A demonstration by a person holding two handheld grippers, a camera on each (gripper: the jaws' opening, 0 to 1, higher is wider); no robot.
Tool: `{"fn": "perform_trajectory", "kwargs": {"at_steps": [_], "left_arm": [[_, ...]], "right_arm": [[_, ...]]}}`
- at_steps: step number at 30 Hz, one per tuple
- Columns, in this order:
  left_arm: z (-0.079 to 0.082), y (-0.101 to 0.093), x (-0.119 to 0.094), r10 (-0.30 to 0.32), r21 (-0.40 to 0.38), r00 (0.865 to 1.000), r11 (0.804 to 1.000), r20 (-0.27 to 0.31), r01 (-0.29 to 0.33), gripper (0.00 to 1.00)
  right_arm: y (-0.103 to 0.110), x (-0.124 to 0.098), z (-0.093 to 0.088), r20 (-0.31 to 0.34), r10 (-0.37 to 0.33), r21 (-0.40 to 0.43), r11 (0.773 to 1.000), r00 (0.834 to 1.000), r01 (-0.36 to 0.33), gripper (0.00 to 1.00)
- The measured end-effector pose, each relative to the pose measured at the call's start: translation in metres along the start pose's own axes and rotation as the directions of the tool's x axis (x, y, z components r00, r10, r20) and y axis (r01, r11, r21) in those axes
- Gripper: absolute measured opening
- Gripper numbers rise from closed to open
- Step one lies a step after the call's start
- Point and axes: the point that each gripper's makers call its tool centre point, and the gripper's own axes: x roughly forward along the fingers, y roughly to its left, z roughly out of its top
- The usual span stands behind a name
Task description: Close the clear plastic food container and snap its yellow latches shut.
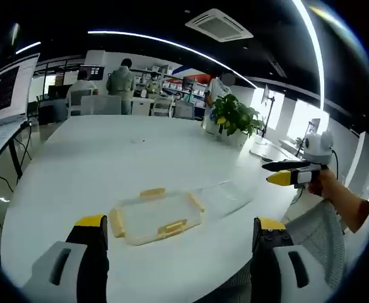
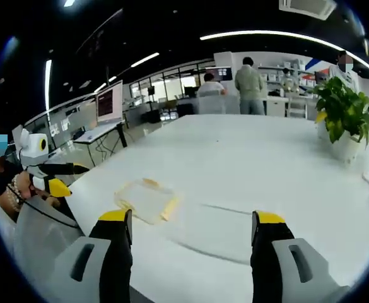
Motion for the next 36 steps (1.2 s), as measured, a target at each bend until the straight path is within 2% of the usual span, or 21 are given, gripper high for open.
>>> {"fn": "perform_trajectory", "kwargs": {"at_steps": [29, 36], "left_arm": [[-0.006, -0.003, 0.002, -0.010, 0.023, 0.999, 1.000, -0.030, 0.010, 0.89], [-0.004, -0.004, 0.001, -0.020, 0.009, 1.000, 1.000, -0.021, 0.021, 0.88]], "right_arm": [[0.003, 0.004, -0.007, -0.037, 0.021, -0.013, 1.000, 0.999, -0.021, 0.72], [0.006, 0.006, -0.011, -0.060, 0.026, -0.044, 0.999, 0.998, -0.028, 0.70]]}}
